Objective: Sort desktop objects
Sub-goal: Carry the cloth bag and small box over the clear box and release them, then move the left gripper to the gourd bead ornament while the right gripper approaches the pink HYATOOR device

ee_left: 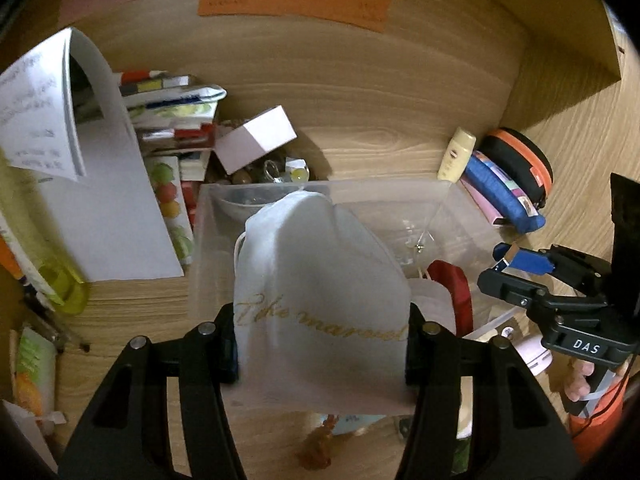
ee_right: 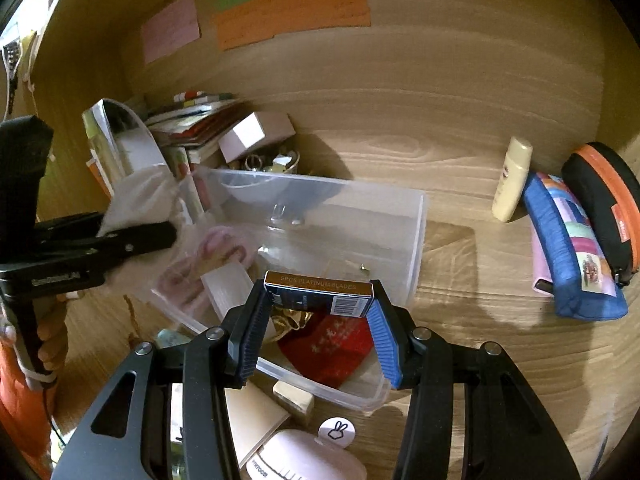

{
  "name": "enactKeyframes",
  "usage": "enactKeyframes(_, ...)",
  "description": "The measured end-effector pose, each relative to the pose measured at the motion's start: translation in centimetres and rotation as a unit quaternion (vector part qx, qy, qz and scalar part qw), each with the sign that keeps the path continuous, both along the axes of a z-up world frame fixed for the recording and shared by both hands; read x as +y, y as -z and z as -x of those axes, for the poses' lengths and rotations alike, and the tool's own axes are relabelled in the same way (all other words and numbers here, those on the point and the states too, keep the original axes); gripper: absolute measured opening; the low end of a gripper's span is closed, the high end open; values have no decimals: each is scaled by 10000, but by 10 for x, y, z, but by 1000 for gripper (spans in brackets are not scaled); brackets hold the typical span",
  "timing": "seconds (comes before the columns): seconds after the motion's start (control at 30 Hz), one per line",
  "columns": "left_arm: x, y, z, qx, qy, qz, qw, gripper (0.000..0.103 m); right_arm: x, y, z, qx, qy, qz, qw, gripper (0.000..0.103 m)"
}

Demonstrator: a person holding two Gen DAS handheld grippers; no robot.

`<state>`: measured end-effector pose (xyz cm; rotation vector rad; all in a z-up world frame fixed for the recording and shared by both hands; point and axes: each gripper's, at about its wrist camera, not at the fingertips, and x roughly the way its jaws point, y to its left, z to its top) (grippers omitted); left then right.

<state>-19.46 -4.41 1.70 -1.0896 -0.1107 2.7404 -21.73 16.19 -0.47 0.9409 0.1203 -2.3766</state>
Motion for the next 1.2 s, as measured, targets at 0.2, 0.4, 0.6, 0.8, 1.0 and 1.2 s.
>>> enactKeyframes(0.2,0,7,2,-24,16,-30,10000,61,-8,6,-1,-29,-92,-141,9999,45)
enactKeyframes(0.4,2,9,0,20,-125,133,9998,70,-8,7,-3,0,-136,-151,9998,45)
enactKeyframes(0.6,2,10,-1,42,-191,196,9996,75,-7,6,-6,31,-184,-91,9998,61)
enactKeyframes(0.8,1,9,-1,27,-329,318,9989,85,-11,2,-15,208,-272,-103,9994,68)
enactKeyframes(1.0,7,3,-7,9,-309,448,9985,88,-8,-6,-20,281,-232,-66,9993,70)
enactKeyframes(1.2,18,-20,-34,494,-307,769,9953,98,2,-24,-33,507,-66,78,9987,81)
